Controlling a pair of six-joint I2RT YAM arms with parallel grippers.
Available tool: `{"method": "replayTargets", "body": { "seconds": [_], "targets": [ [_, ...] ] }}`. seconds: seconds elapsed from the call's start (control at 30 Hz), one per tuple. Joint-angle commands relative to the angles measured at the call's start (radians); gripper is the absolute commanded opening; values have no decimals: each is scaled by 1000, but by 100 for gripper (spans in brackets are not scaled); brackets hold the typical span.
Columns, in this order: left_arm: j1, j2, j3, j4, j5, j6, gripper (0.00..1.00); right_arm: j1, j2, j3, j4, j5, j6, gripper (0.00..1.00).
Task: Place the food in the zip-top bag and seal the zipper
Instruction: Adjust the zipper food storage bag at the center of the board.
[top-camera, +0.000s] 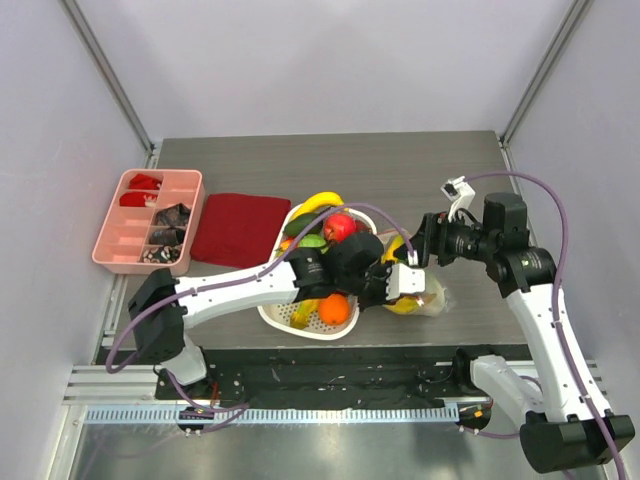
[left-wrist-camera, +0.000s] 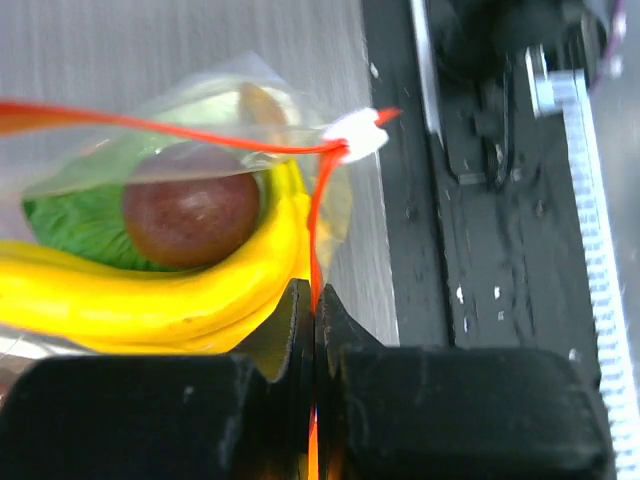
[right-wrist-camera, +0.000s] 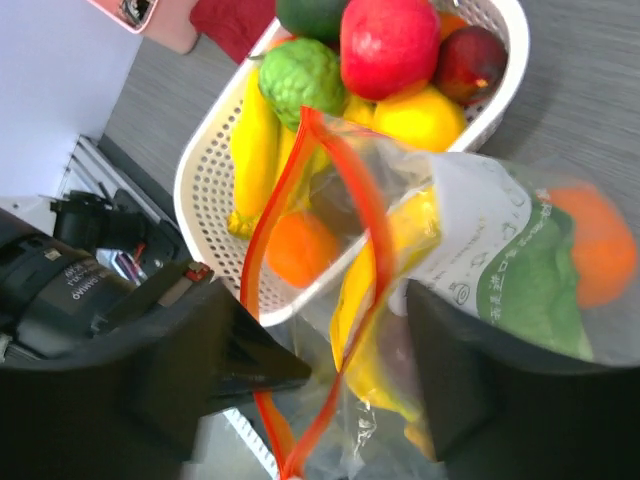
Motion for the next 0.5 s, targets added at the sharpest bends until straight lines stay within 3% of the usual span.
{"method": "replayTargets", "body": {
  "seconds": [0.0,0.2,0.27,0.3,0.47],
  "targets": [
    [65,43,116,98,40,-220,0,4,22,147,-88,61,-238,96],
    [147,123,170,150,125,-403,0,3,-56,214,-165,121,-392,100],
    [159,157,208,158,139,-449,0,3,-81,216,-194,128,-411,96],
    [165,169,222,167,148,-468,0,2,-122,210,-197,154,-400,90],
    [213,221,279,198,218,-541,0,2,-336,69,-177,203,-438,84]
  ]
}}
